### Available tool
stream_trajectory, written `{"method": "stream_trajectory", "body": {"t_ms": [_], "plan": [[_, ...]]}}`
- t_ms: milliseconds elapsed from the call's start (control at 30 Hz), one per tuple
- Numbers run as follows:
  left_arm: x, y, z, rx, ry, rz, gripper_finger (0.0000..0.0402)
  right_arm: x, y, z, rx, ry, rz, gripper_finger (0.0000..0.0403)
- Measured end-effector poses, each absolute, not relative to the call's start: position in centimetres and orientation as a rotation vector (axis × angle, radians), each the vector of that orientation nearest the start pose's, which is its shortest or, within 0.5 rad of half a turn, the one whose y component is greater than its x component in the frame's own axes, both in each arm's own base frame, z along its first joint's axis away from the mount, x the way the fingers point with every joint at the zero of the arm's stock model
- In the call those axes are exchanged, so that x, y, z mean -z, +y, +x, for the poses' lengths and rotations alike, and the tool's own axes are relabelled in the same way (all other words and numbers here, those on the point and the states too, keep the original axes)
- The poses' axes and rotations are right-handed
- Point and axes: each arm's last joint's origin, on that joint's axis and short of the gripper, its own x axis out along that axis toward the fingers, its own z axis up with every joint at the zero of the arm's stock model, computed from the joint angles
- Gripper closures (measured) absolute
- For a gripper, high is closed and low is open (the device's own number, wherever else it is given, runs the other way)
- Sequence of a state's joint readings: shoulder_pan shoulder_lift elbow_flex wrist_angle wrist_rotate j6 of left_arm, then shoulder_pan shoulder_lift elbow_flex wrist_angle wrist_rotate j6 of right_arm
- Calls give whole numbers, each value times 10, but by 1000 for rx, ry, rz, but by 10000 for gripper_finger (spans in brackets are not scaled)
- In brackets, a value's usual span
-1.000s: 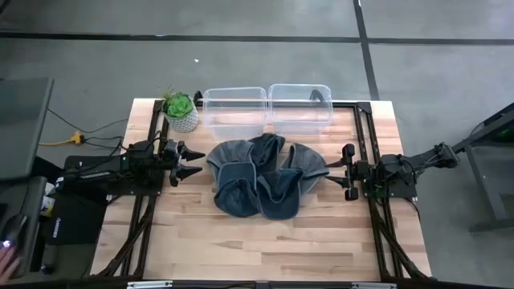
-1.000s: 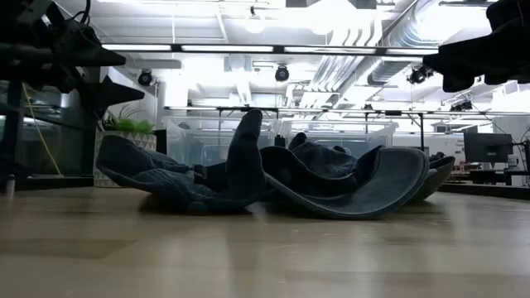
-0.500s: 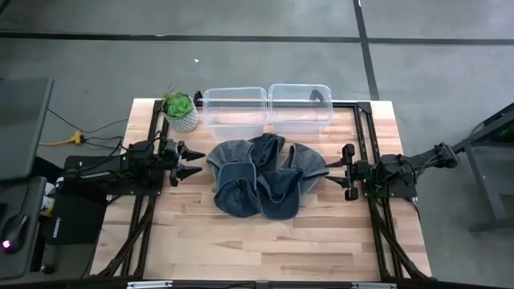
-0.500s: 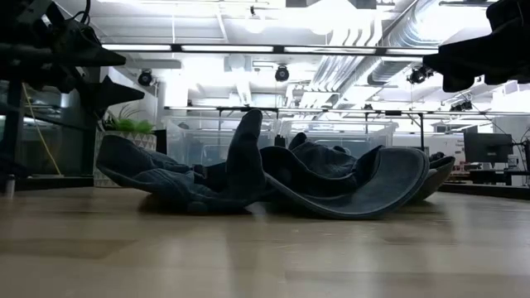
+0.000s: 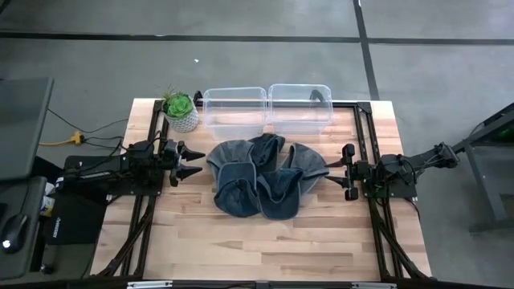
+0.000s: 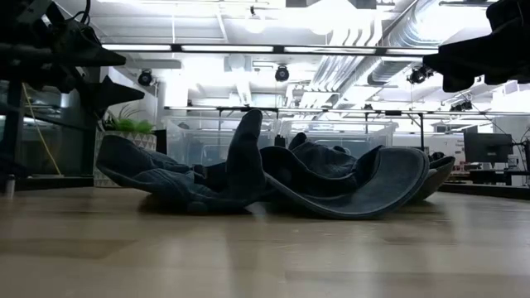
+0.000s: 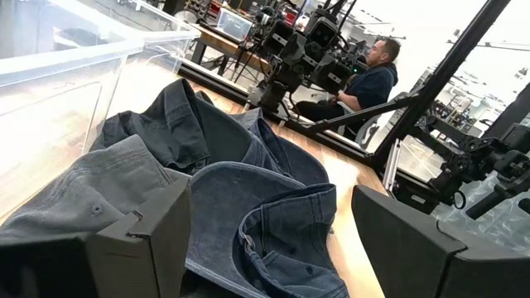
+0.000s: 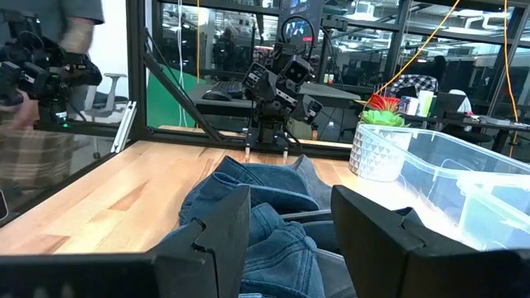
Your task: Pick & Place hat
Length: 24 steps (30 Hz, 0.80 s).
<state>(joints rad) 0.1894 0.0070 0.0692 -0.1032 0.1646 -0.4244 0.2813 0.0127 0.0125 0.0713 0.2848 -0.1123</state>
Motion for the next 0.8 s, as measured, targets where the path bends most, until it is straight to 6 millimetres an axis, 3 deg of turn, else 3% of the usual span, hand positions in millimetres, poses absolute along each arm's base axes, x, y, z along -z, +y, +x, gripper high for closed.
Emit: {"method": "stream_trajectory", "body": {"t_ms": [800], "plan": [[-183, 12, 92, -2, -34, -497, 126, -174, 19, 95, 7, -68, -92, 238]]}}
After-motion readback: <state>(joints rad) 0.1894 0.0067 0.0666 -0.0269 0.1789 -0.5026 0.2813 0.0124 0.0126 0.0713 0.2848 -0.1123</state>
